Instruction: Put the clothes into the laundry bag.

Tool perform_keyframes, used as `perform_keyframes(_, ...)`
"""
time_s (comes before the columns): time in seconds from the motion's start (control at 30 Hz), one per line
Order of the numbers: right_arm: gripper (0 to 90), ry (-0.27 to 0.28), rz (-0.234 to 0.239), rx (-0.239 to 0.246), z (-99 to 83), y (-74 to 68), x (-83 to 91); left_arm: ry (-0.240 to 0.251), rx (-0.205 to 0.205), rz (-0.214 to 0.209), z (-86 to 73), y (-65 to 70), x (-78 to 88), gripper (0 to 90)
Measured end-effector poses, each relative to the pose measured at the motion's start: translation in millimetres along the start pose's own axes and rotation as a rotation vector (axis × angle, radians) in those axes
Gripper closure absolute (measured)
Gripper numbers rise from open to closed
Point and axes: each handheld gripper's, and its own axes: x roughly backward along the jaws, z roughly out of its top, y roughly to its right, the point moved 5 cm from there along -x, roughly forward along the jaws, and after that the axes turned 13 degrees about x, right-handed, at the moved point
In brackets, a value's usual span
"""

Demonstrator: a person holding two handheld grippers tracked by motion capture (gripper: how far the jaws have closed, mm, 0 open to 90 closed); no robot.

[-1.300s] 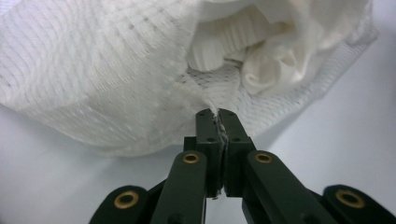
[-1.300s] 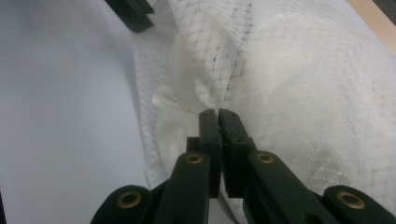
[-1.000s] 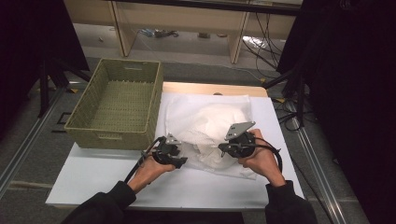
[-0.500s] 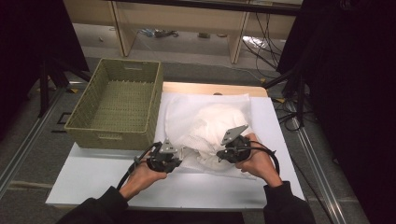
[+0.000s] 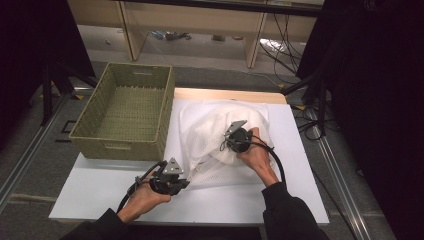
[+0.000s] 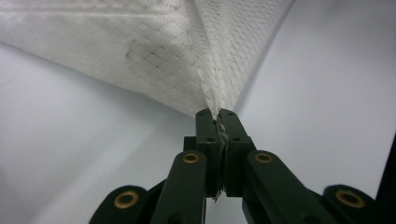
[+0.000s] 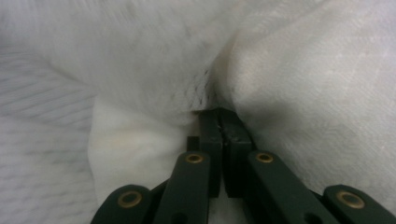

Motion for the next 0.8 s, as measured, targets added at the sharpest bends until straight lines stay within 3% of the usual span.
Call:
perform_keyframes(0.07, 89.6, 0.007, 0.002, -0.008, 2.0, 2.6, -4.9, 0.005, 0.011, -0.003, -2.4, -0.4, 4.7, 87.8)
perform_keyframes(0.1, 89.6, 0.018, 0.029, -0.010, 2.8, 0.8, -5.0, 0.011, 0.016, -0.011, -3.0, -0.6, 6.3, 87.7)
perform_keyframes(0.13, 89.6, 0.035, 0.018, -0.011, 3.6, 0.2, -1.7, 0.011, 0.017, -0.025, -2.7, -1.9, 7.7, 87.2)
perform_keyframes(0.17, 89.6, 0.051, 0.065, -0.014, 4.7, -2.2, 2.4, 0.018, 0.064, -0.021, -2.6, -3.2, 7.6, 85.7)
perform_keyframes(0.2, 89.6, 0.075, 0.079, -0.006, 6.0, -3.0, 6.3, 0.022, 0.085, 0.000, -2.2, -5.7, 6.6, 83.0)
perform_keyframes(0.23, 89.6, 0.073, 0.067, 0.005, 6.4, -3.5, 12.2, 0.016, 0.092, 0.019, -2.2, -7.7, 4.8, 76.4)
perform_keyframes(0.27, 89.6, 0.075, 0.056, -0.005, 6.2, -5.2, 17.5, 0.019, 0.114, 0.001, -1.7, -6.4, 2.9, 68.4)
perform_keyframes(0.3, 89.6, 0.075, 0.050, -0.010, 5.7, -6.5, 22.6, 0.023, 0.116, 0.008, 0.1, -7.7, 1.6, 58.6)
perform_keyframes(0.37, 89.6, 0.078, 0.056, 0.005, 3.6, -8.0, 32.3, 0.029, 0.164, 0.039, 4.3, -7.2, -2.7, 44.4)
perform_keyframes(0.5, 89.6, 0.085, 0.095, 0.025, -0.3, -14.5, 50.8, 0.043, 0.168, 0.070, 16.4, -4.7, -11.2, 35.3)
perform_keyframes(0.57, 89.6, 0.110, 0.106, 0.014, -0.8, -20.3, 59.9, 0.017, 0.154, 0.086, 18.0, -5.7, -18.6, 40.3)
perform_keyframes(0.6, 89.5, 0.112, 0.098, 0.014, -1.3, -21.3, 62.4, 0.004, 0.126, 0.083, 17.7, -8.5, -21.6, 47.8)
perform_keyframes(0.63, 89.6, 0.120, 0.109, 0.009, -1.0, -24.0, 65.7, -0.005, 0.130, 0.092, 15.4, -9.7, -23.5, 59.3)
perform_keyframes(0.7, 89.6, 0.125, 0.111, 0.030, -2.0, -27.7, 71.8, -0.029, 0.090, 0.066, 11.3, -13.6, -20.1, 81.5)
perform_keyframes(0.77, 89.6, 0.131, 0.114, 0.060, -3.3, -29.9, 75.6, -0.035, 0.084, 0.071, 7.2, -16.0, -13.3, 86.9)
perform_keyframes(0.8, 89.6, 0.124, 0.123, 0.054, -4.3, -31.6, 78.2, -0.021, 0.059, 0.065, 5.2, -17.1, -7.3, 87.6)
